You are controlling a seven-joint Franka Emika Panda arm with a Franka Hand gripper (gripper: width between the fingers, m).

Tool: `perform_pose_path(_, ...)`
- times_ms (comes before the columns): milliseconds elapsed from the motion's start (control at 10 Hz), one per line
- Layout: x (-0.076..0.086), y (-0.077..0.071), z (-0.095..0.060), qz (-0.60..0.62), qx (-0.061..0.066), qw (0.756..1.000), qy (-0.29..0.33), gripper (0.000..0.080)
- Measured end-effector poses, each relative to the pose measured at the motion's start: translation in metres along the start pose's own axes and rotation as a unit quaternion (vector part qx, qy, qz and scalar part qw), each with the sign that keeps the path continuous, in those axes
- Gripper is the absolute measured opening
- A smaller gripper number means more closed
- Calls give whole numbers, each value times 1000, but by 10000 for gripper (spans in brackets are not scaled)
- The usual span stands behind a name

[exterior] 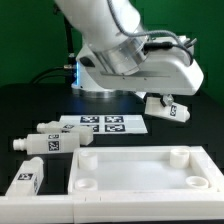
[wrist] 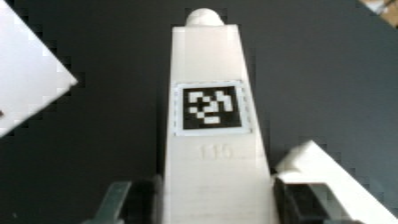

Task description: Assemble desk

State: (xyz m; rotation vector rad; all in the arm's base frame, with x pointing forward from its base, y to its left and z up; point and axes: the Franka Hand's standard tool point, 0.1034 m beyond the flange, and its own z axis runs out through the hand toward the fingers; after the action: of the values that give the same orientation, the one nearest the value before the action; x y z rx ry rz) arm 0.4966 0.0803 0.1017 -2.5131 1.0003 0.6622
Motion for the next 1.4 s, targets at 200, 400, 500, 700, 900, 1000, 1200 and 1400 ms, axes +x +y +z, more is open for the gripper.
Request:
perform_pose_path(200,2,-5,-24,-50,-11,998,47,284)
perform_pose_path(400,5,-30,-59,-147,-31,982,116,284)
perform_pose_path(500,3,-40,-55,-135,-15,977,167,284)
perform_pose_path(700,2,-40,-51,-137,-1,965,226,284)
perform_pose_path(900,2,-56,-54,-187,-31,940,284,284)
perform_pose_path(1000,3,-72,-68,-241,-55,915,318,284)
perform_pose_path(1200,-4,-89,-67,-266,-21,887,378,284)
perform_pose_path(1400,-7,-86,-58,-274,-15,880,387,284)
